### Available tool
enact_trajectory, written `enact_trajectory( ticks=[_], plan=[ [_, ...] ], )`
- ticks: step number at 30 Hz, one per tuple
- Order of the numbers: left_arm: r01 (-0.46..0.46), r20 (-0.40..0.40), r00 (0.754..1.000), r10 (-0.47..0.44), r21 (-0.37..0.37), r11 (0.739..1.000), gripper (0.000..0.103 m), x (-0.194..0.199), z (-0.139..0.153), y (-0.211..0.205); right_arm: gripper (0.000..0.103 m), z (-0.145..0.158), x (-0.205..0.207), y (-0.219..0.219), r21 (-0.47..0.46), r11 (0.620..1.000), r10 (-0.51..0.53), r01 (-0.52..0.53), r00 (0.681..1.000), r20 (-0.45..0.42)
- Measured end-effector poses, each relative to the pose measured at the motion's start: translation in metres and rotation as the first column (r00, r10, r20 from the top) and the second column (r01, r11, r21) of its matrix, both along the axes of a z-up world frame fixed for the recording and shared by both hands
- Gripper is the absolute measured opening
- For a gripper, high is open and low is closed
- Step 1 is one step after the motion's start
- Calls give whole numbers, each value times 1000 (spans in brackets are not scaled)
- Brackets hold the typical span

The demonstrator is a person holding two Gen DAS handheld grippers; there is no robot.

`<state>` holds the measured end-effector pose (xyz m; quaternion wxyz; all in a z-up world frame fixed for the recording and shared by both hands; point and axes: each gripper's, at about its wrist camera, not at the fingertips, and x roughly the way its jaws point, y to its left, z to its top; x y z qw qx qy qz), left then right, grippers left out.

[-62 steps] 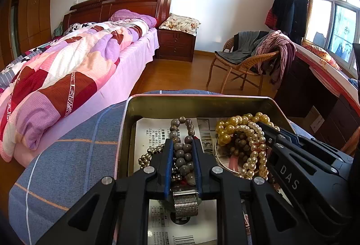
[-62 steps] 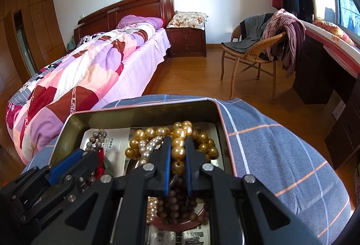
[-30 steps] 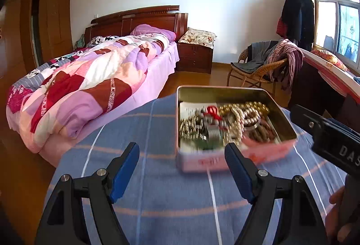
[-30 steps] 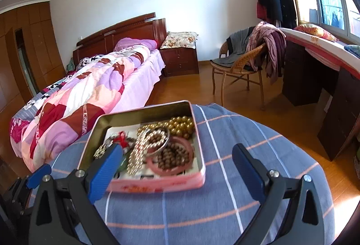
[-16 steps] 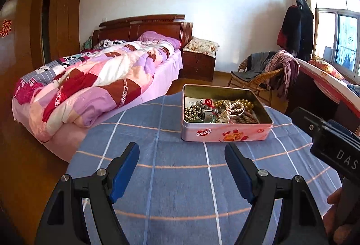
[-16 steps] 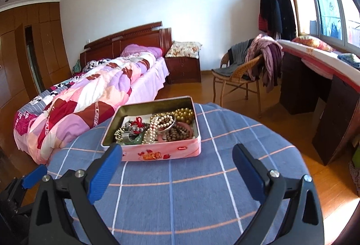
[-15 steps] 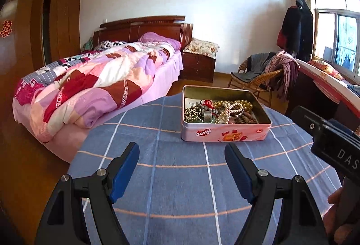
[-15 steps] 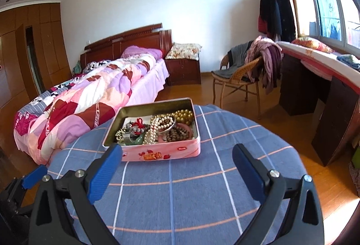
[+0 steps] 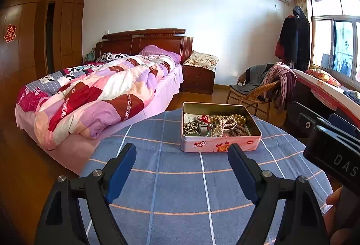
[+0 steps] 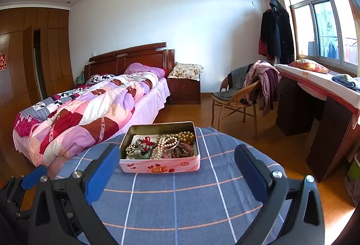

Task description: Organize jewelry

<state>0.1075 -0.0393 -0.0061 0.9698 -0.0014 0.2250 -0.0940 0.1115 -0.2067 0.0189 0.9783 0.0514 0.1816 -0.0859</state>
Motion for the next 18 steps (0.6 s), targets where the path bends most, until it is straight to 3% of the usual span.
enact_trajectory(
  ticks=[18],
  plan=[
    [6,29,1000,-6,7,1000,84,-6,8,-2,103,1,-4,4,9,1000,2,-3,1000,4]
  ],
)
